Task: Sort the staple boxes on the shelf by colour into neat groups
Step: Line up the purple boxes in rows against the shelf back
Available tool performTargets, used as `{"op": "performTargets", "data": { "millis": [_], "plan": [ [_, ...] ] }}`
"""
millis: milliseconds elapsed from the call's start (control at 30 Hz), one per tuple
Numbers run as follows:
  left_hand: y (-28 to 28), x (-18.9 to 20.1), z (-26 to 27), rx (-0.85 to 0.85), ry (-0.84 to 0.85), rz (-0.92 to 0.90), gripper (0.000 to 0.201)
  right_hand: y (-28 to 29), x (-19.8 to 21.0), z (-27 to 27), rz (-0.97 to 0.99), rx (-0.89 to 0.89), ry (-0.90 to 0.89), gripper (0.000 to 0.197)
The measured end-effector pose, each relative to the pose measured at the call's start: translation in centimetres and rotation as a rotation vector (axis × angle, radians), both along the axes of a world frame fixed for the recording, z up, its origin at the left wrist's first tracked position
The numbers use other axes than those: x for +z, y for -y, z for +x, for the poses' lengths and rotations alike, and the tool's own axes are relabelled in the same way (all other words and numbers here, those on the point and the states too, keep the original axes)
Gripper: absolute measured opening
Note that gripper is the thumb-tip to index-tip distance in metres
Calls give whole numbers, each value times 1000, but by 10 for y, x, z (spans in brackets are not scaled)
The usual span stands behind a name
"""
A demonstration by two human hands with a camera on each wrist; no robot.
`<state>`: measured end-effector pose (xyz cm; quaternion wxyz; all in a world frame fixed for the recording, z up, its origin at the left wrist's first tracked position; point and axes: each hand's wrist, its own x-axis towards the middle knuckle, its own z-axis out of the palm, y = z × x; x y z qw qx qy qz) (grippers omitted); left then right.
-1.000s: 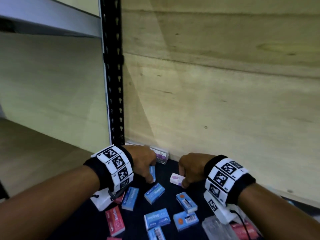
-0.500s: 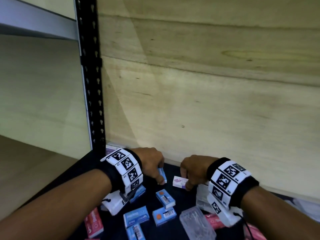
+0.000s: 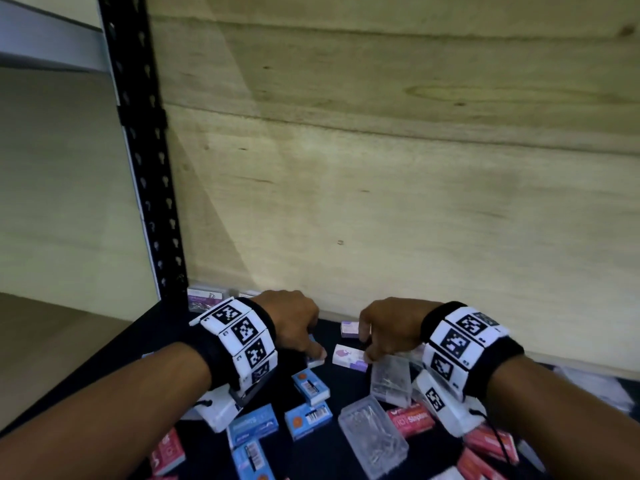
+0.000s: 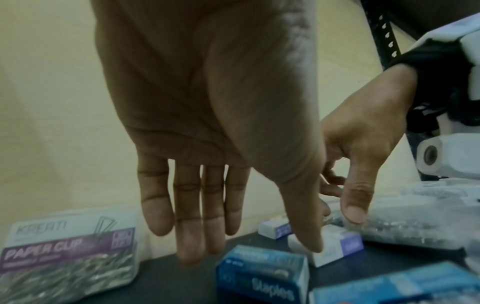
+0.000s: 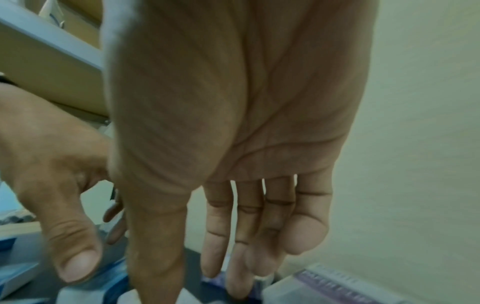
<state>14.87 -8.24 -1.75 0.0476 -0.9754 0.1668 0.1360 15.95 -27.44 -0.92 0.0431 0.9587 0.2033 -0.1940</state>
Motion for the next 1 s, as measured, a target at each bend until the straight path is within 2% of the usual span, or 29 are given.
{"op": "performTargets", "data": {
  "millis": [133,333,533,767,1000],
  "plan": [
    [15,16,-9,-61,7,-80,58,26,15,-5,6,-52,34,35],
    [51,20,-26,-186,-79,-138,57,56,14,-15,-28,-107,27,27],
    [76,9,-37,-190,-79,-138,73,73,5,-20,-6,-116,50,44],
    [91,-5,-42,-133,-79,-82,87,75,-10,-14,32,-128,64,50],
    [95,-2,-42,-78,-76,-130,67,77,-10,-11,88,-176,88,69]
  ]
}}
